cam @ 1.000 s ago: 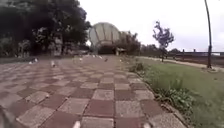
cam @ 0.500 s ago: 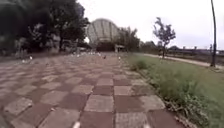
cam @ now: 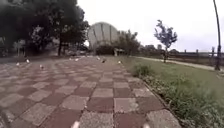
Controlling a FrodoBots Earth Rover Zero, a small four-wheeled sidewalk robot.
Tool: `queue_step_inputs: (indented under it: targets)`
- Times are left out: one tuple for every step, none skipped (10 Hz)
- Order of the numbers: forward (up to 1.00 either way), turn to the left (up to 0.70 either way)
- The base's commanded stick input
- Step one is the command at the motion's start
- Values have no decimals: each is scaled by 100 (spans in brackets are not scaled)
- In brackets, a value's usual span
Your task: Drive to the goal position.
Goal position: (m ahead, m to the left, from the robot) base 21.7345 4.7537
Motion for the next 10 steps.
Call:
queue_step_inputs:
  targets:
    - [70,0]
    - [70,0]
    - [70,0]
    - [70,0]
    - [70,0]
    - [70,12]
    - [70,27]
    - [70,27]
    - [70,27]
    - [70,27]
